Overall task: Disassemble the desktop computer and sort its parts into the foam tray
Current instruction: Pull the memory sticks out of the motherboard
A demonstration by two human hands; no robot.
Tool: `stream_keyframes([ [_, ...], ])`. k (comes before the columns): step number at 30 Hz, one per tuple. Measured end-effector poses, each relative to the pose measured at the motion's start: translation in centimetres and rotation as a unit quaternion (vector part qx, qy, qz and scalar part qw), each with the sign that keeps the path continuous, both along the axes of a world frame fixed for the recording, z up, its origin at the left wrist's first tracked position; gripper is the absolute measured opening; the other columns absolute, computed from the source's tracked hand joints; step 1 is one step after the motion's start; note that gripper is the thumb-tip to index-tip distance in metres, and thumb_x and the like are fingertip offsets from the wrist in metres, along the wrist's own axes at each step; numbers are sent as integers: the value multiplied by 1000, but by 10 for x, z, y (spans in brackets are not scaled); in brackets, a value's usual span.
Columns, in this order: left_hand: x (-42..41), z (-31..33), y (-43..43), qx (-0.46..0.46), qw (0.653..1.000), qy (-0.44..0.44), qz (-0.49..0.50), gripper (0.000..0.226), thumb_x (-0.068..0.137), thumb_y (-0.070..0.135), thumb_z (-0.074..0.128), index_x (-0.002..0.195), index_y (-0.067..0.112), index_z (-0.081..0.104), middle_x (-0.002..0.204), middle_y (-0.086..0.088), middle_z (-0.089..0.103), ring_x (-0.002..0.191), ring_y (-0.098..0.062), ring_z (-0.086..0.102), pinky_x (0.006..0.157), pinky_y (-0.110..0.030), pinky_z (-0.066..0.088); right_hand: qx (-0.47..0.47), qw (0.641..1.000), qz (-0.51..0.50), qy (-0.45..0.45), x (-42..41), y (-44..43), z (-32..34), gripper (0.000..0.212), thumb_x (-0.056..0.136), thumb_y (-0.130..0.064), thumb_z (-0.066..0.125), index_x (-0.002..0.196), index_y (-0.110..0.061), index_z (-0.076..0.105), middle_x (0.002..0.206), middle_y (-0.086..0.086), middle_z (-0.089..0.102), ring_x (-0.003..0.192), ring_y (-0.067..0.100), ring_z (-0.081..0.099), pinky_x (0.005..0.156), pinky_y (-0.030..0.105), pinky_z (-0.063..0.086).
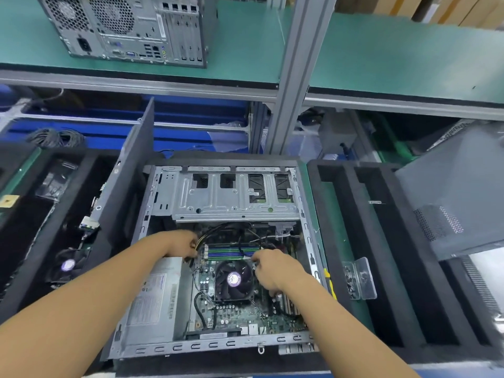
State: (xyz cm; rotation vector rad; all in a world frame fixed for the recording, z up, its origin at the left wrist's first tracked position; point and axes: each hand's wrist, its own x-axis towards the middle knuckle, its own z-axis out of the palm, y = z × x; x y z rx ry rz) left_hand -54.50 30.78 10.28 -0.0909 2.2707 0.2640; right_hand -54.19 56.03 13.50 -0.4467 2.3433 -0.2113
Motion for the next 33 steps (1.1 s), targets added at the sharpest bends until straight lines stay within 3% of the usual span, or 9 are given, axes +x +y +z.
stream_keyframes([
  [4, 3, 2, 3, 25, 1000, -5, -4, 22, 95, 37, 55, 110, 21, 56, 112, -2, 62, 89, -14, 54, 73, -27, 42, 6, 1000, 14, 21, -1, 0, 4, 38, 94, -12, 40, 129, -18, 54, 115, 9, 65, 86, 30, 69, 83, 42, 56],
  [8, 3, 8, 7, 51, 999, 9, -15, 30, 96, 51, 52, 104, 22, 57, 94, 5, 58, 83, -12, 54, 70, -27, 39, -13, 997, 22, 68, 0, -11, 10, 27, 96, -17, 40, 117, -13, 57, 103, 11, 65, 80, 31, 68, 81, 42, 57],
  [11, 0, 11, 10, 33, 997, 67, -34, 28, 100, 45, 48, 92, 18, 55, 88, 3, 56, 76, -13, 52, 66, -29, 37, -30, 995, 33, 93, 2, -15, 13, 29, 96, -18, 40, 118, -15, 58, 107, 11, 64, 79, 32, 68, 81, 42, 56],
  [14, -1, 16, 19, 0, 998, 57, -35, 30, 100, 43, 48, 100, 13, 56, 97, -3, 60, 87, -20, 56, 72, -31, 41, -17, 994, 24, 107, -1, -10, 14, 26, 97, -21, 41, 113, -17, 62, 104, 9, 67, 86, 33, 67, 81, 43, 56],
  [18, -2, 25, 43, -43, 994, 100, -21, 34, 101, 39, 44, 116, 11, 57, 113, -6, 63, 98, -24, 60, 83, -35, 50, -60, 996, -54, -23, -5, 2, 18, 33, 92, -27, 43, 89, -7, 69, 65, 5, 73, 57, 21, 69, 63, 29, 58],
  [23, 0, 31, 82, -124, 981, 146, -36, 44, 99, 44, 46, 130, 14, 51, 127, -6, 58, 114, -27, 58, 81, -37, 45, -114, 968, -197, -109, -4, 12, 17, 37, 91, -28, 42, 77, -3, 66, 56, 7, 69, 43, 19, 58, 45, 22, 46],
  [26, -2, 34, 101, -58, 985, 162, -24, 38, 98, 41, 48, 124, 13, 53, 121, -7, 59, 105, -27, 59, 77, -36, 45, -174, 935, -307, -32, 4, 11, 17, 34, 88, -28, 41, 63, -8, 54, 50, 8, 61, 42, 22, 54, 48, 26, 47],
  [29, -13, 33, 104, 76, 989, 123, -28, 29, 101, 35, 43, 96, 12, 59, 85, -5, 57, 71, -20, 51, 63, -31, 38, -154, 929, -328, 76, 12, 11, 17, 34, 90, -26, 42, 59, -11, 43, 60, 5, 56, 50, 20, 49, 48, 28, 37],
  [33, -19, 17, 93, 157, 982, 102, -16, 19, 100, 35, 46, 100, 20, 57, 93, 3, 59, 83, -16, 56, 69, -30, 39, -129, 935, -316, 94, 29, 12, 5, 22, 97, -26, 41, 83, -12, 50, 86, 5, 61, 66, 16, 52, 52, 29, 36],
])
